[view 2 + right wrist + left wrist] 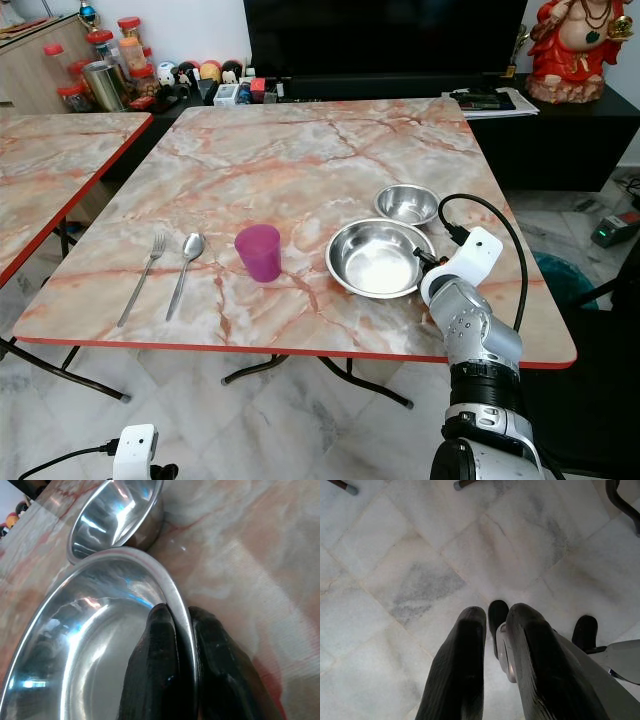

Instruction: Setting the table

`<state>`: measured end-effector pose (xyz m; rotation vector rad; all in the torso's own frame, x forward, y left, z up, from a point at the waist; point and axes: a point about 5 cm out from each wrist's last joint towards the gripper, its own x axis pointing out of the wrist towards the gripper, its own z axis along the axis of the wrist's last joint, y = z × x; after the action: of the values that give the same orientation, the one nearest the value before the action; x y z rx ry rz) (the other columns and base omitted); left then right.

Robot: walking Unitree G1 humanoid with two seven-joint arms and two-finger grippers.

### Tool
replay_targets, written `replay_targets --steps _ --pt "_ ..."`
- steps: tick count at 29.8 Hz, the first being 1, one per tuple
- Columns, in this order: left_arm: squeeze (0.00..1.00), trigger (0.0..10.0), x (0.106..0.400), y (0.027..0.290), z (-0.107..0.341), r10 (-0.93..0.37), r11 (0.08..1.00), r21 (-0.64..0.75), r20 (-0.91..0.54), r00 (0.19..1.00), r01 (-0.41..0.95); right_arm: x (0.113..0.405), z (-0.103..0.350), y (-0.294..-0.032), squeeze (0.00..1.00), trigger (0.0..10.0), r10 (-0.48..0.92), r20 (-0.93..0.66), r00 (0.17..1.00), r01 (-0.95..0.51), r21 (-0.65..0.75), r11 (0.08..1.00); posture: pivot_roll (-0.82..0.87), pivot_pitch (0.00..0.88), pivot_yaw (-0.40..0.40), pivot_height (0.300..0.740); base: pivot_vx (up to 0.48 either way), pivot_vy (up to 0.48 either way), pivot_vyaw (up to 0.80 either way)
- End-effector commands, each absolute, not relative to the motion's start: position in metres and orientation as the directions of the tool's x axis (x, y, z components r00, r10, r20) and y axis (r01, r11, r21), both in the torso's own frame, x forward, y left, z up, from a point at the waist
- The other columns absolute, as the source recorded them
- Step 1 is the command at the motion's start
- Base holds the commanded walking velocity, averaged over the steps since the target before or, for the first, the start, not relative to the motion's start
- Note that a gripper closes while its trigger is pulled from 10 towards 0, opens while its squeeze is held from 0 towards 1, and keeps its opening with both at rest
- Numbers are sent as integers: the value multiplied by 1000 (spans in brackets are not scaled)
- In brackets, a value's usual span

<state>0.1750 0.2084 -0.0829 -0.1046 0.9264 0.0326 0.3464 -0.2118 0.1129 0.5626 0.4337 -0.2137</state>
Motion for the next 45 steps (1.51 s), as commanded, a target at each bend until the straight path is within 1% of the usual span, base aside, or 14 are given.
replay_targets --steps 1,6,9,14,20,22,23,24,25,26,27,33,42,45 --pt "0 10000 174 212 -83 -9 994 -69 -810 586 -79 348 116 -208 0 0 -68 -445 893 295 465 835 -24 0 69 728 0 0 0" --pt "0 10000 174 212 -83 -10 994 -70 -810 587 -80 350 125 -207 0 0 -30 -402 915 240 484 842 -26 0 70 728 0 0 0" --pt "0 10000 174 213 -83 -8 994 -70 -809 588 -83 353 140 -201 0 0 39 -326 944 145 522 840 -29 0 71 728 0 0 0" --pt "0 10000 174 213 -83 -8 994 -69 -809 588 -81 354 145 -200 0 0 52 -305 951 121 522 844 -29 0 71 728 0 0 0" --pt "0 10000 176 214 -81 8 993 -67 -794 607 -101 356 186 -210 0 0 30 -145 989 53 534 844 -38 0 76 728 0 0 0" --pt "0 10000 177 215 -81 21 992 -61 -788 615 -112 358 212 -218 0 0 -20 -15 1000 25 569 822 -38 0 76 728 0 0 0" --pt "0 10000 177 215 -81 21 992 -61 -788 615 -112 358 212 -218 0 0 -20 -15 1000 25 569 822 -38 0 76 728 0 0 0" --pt "0 10000 177 216 -80 26 992 -55 -787 617 -112 358 229 -219 0 0 -33 104 994 -34 583 812 -41 0 76 728 0 0 0" --pt "0 10000 177 216 -80 28 993 -51 -786 617 -111 357 237 -220 0 1059 -40 158 987 -60 580 812 -42 0 77 728 0 0 0" --pt "0 10000 177 216 -80 28 993 -51 -786 617 -111 357 237 -220 0 1059 -40 158 987 -60 580 812 -42 0 77 728 0 0 0" --pt "0 10000 177 217 -80 36 993 -43 -785 619 -113 356 247 -218 0 10000 -47 235 971 -104 589 801 -46 0 77 728 0 0 0" --pt "0 10000 176 221 -80 81 988 -19 -776 626 -153 353 263 -208 0 10000 -72 388 919 -194 603 774 -29 0 57 728 0 0 0" --pt "0 10000 176 220 -80 102 982 -24 -768 632 -187 357 269 -194 0 10000 -92 452 887 -229 604 763 -16 0 48 728 0 213 0" --pt "0 10000 173 218 -82 99 982 -25 -773 626 -186 359 266 -190 0 10000 -100 447 889 -192 561 805 -4 0 38 728 0 480 0"
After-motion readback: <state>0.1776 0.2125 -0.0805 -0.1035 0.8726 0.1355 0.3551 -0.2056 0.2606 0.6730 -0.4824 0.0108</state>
